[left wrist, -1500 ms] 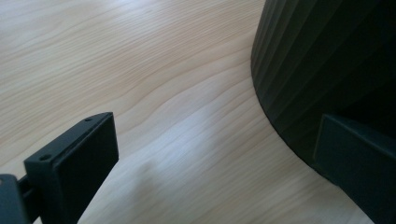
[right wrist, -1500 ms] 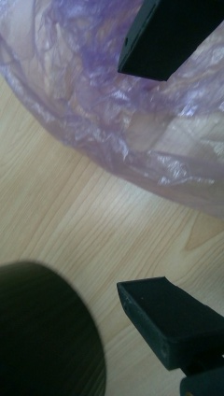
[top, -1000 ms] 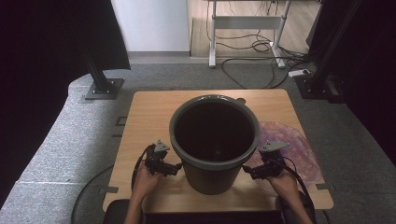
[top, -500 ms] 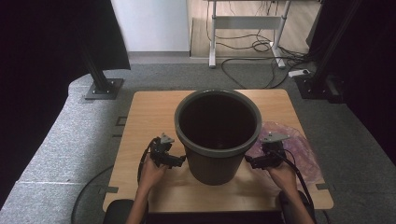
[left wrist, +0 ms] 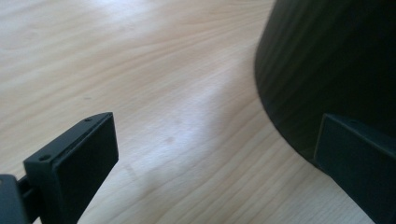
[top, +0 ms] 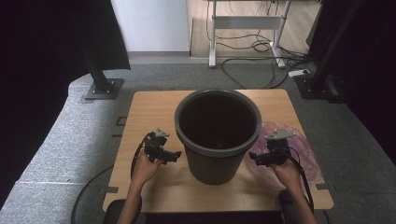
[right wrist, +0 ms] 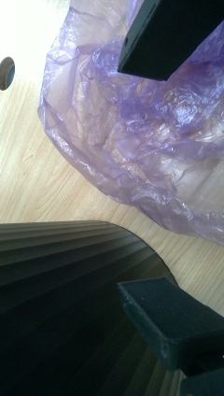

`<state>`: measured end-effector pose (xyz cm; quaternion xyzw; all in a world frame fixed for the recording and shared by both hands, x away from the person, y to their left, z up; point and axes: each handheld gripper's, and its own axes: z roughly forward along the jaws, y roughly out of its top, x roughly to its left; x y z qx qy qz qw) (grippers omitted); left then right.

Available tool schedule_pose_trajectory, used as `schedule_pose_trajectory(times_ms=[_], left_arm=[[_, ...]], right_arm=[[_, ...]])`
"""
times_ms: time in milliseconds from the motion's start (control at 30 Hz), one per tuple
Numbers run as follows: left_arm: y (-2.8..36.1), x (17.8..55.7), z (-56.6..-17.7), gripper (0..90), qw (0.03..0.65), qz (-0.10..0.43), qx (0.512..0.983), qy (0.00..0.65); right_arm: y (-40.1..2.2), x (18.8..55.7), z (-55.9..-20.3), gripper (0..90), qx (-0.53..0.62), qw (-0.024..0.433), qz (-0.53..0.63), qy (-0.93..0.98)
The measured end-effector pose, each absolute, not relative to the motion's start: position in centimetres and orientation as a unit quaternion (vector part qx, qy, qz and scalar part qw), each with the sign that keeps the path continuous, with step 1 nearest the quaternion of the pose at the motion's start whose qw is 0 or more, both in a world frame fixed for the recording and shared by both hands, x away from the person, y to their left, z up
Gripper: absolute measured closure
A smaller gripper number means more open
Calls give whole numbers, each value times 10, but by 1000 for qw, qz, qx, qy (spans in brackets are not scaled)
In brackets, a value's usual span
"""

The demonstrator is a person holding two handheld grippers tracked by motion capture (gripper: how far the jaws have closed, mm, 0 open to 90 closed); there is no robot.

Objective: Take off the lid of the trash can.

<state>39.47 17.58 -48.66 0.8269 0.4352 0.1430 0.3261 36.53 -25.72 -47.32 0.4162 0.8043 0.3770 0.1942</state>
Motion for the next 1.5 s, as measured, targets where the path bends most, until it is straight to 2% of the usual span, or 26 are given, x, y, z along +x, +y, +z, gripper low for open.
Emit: schedule_pose_trajectory(times_ms=[367, 900, 1200, 1433, 1500], left_arm=[[195, 410, -423, 0, 329, 124, 830, 434], [201, 424, -330, 0, 313, 105, 853, 405], [186, 431, -280, 0, 289, 101, 867, 394], [166, 435, -254, 84, 278, 97, 882, 368], [157, 437, -248, 84, 271, 100, 889, 355]], right_arm=[[-258, 366, -475, 0, 411, 188, 376, 809], [-262, 362, -487, 0, 404, 177, 374, 816], [-262, 362, -490, 0, 400, 173, 365, 823], [-262, 362, -491, 0, 401, 171, 365, 823], [-262, 362, -491, 0, 401, 171, 365, 822]])
